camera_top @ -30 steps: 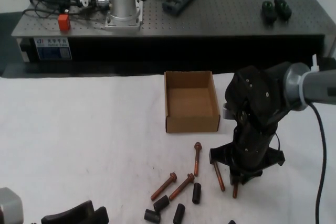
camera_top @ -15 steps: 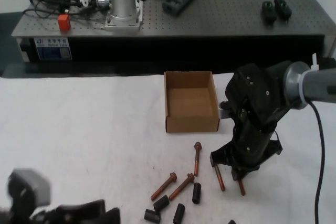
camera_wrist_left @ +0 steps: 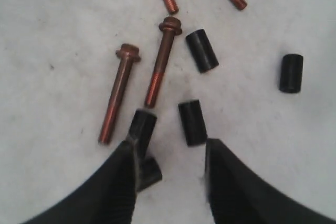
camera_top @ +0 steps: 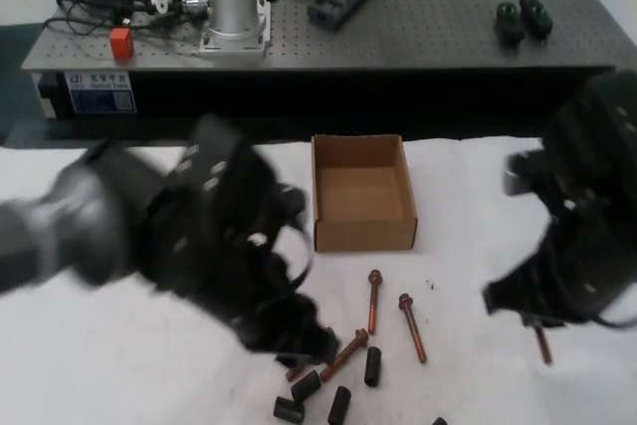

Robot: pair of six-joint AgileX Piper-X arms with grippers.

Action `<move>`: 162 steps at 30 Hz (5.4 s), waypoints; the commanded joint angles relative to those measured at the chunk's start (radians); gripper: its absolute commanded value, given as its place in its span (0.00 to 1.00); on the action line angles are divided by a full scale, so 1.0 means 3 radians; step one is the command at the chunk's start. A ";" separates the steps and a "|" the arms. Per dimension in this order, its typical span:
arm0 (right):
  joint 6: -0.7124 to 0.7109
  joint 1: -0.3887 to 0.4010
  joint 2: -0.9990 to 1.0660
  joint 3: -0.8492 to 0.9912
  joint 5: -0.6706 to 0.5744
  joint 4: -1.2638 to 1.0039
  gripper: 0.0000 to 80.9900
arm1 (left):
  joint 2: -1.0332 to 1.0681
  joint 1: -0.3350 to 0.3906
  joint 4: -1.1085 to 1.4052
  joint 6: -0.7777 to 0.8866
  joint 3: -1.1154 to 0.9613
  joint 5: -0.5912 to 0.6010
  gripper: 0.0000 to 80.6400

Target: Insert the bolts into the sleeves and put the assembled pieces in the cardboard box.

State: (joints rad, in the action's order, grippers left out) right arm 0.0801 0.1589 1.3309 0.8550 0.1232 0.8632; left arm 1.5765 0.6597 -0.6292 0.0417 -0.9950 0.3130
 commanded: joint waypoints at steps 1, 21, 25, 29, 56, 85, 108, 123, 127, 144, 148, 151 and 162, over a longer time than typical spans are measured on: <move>-0.0046 -0.0192 -0.0476 -0.0312 -0.0020 0.0079 0.06 | 0.0202 0.0101 -0.0245 -0.0139 -0.0256 -0.0055 0.39; -0.0046 -0.0376 -0.0806 -0.0483 -0.0098 0.0092 0.06 | 0.1253 0.0515 -0.0754 -0.0139 -0.0868 -0.0437 0.37; -0.0046 -0.0376 -0.0806 -0.0483 -0.0098 0.0098 0.06 | 0.1294 0.0515 -0.0763 -0.0139 -0.0868 -0.0414 0.24; -0.0046 -0.0376 -0.0806 -0.0483 -0.0098 0.0098 0.06 | 0.1279 0.0515 -0.0794 -0.0139 -0.0868 -0.0404 0.01; 0.1904 0.0395 -0.1446 -0.1161 -0.2117 -0.3861 0.06 | -0.1194 0.0423 0.2305 0.0819 0.0800 0.0715 0.01; 0.1373 0.0412 -0.1446 -0.1161 -0.2843 -0.3258 0.46 | -0.1194 0.0423 0.2376 0.0438 0.0800 0.0715 0.01; 0.0347 -0.0925 -0.2320 -0.1161 -0.1982 -0.0930 0.45 | 0.0257 0.0004 0.2097 0.1236 -0.0327 -0.0338 0.01; 0.0382 -0.0928 -0.2270 -0.1161 -0.1213 -0.0231 0.45 | 0.2417 -0.0176 0.0448 0.1214 -0.3014 -0.0191 0.02; 0.0482 -0.0898 -0.2020 -0.1161 -0.1189 -0.0145 0.45 | 0.2526 -0.0176 0.0456 0.1261 -0.3166 -0.0215 0.18; 0.0031 0.0238 0.0664 0.0182 -0.0674 -0.0810 0.42 | 0.1803 -0.0370 -0.0272 0.0820 -0.3044 -0.0787 0.33; -0.0169 0.0380 0.1272 0.0624 -0.0456 -0.0560 0.42 | 0.1323 -0.0477 -0.0227 0.0735 -0.2642 -0.0867 0.33; -0.0192 0.0421 0.1563 0.0811 -0.0443 -0.0458 0.42 | 0.0937 -0.0532 -0.0122 0.0652 -0.2250 -0.0861 0.33; -0.0348 0.0448 0.1823 0.0855 -0.0358 -0.0490 0.04 | 0.0272 -0.0490 0.0018 0.0377 -0.1142 -0.0416 0.33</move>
State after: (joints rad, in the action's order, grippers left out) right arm 0.0000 0.2905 1.8600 1.1047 0.0082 0.7306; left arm 1.6737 0.5397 -0.6400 0.1611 -1.3013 0.2188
